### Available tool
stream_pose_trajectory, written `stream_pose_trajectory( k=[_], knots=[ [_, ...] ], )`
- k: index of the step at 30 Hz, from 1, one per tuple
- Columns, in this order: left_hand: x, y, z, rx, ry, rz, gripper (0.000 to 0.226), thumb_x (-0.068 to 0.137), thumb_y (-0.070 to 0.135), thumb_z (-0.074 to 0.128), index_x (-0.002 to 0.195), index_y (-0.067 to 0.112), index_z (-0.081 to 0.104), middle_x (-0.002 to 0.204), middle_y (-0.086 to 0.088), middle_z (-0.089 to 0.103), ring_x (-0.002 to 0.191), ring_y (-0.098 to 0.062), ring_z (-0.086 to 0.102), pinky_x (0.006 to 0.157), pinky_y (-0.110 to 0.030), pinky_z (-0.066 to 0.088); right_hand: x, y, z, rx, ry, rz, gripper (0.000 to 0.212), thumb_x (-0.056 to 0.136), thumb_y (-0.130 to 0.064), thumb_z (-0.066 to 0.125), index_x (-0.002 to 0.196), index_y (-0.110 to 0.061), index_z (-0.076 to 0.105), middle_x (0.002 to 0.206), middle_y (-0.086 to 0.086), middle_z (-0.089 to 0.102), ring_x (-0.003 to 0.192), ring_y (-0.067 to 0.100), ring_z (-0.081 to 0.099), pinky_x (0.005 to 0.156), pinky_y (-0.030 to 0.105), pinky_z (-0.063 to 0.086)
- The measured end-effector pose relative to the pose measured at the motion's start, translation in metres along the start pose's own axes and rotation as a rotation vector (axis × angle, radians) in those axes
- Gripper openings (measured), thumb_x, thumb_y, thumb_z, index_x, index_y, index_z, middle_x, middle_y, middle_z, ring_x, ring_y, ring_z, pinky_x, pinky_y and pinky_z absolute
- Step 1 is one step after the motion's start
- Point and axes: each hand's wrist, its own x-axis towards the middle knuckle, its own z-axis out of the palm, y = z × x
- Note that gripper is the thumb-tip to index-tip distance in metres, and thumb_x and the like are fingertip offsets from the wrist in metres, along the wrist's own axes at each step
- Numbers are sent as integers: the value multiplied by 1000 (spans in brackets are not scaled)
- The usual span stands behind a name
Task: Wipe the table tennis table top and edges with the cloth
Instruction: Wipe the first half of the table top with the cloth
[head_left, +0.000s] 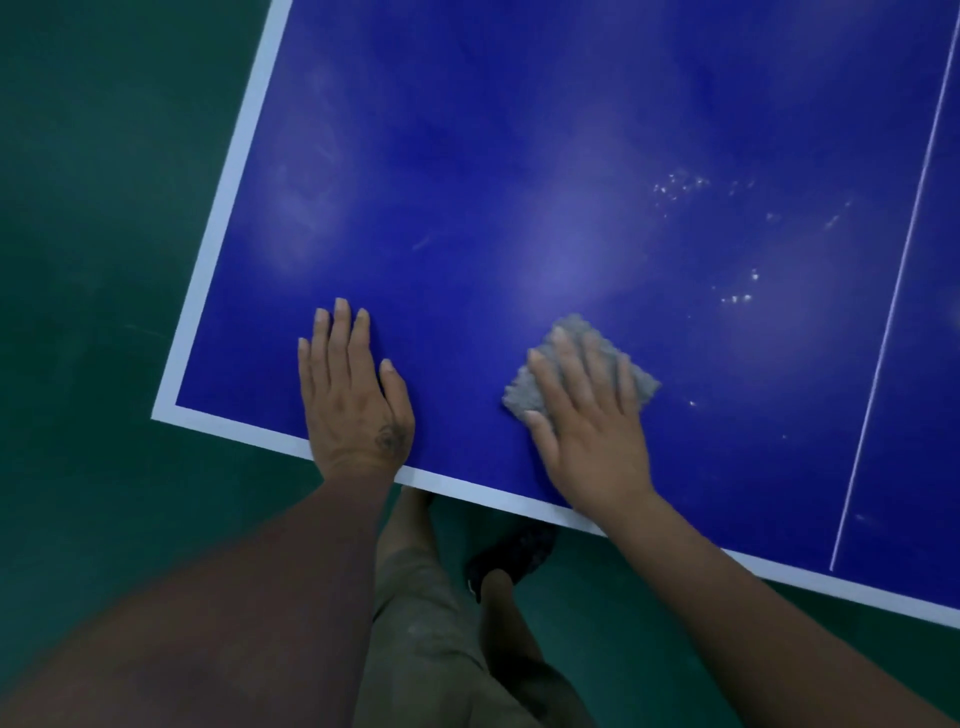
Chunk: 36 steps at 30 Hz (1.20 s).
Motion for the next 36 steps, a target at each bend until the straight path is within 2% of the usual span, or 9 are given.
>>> stream_pose_trajectory(
  k=[4,8,12,19,21,23,25,31,36],
  knots=[
    [-1,-2,2,-41,36,4,65,102,17,37,165,2,34,177,-10,28,167,-27,17,135,-53,15,88,-59,0,64,89,-205,57,114,-41,39,167,-21,35,177,6,22,165,30,16,131,60,16],
    [-1,-4,5,-52,50,14,71,95,11,41,165,1,34,176,-11,29,166,-28,19,135,-54,16,158,-87,-8,76,100,-171,56,113,-43,37,165,-23,39,176,4,26,164,28,20,131,56,15],
    [0,-3,6,-35,38,6,72,94,13,43,164,1,36,175,-12,30,166,-29,20,135,-54,16,175,-67,-15,75,117,-151,59,110,-48,41,165,-25,40,176,2,26,164,27,20,132,54,14],
    [-1,-4,5,10,-27,-4,69,103,26,39,167,3,29,178,-10,24,167,-27,13,136,-51,12,181,72,-44,50,120,488,64,110,-47,29,169,-22,25,179,6,12,166,32,8,132,57,8],
    [-1,-3,6,10,-29,-5,69,104,28,39,167,3,30,178,-10,24,167,-28,13,136,-52,13,181,81,-48,82,121,614,65,112,-46,27,170,-20,18,180,8,6,166,33,3,131,60,4],
    [-1,-4,6,14,-30,-3,69,104,29,38,167,4,29,178,-10,24,167,-27,13,135,-53,13,181,61,-47,74,120,644,66,112,-46,28,171,-19,17,180,10,4,166,34,1,131,61,3],
    [-2,-4,6,16,-31,-3,69,105,30,38,168,4,29,178,-10,23,167,-27,12,135,-53,13,177,25,-42,51,100,556,66,111,-47,31,170,-20,20,179,11,6,166,35,2,132,60,3],
    [-2,-4,8,-4,2,6,68,103,26,41,166,2,32,176,-13,28,166,-29,17,135,-54,14,153,-95,-14,65,24,40,64,111,-48,33,170,-23,24,179,8,10,166,31,3,131,59,4],
    [0,-4,8,2,7,3,69,102,25,43,166,2,32,176,-13,28,166,-30,18,136,-53,12,186,-82,-19,30,24,-91,63,111,-52,29,169,-29,28,179,2,13,166,26,8,131,53,5]
  ],
)
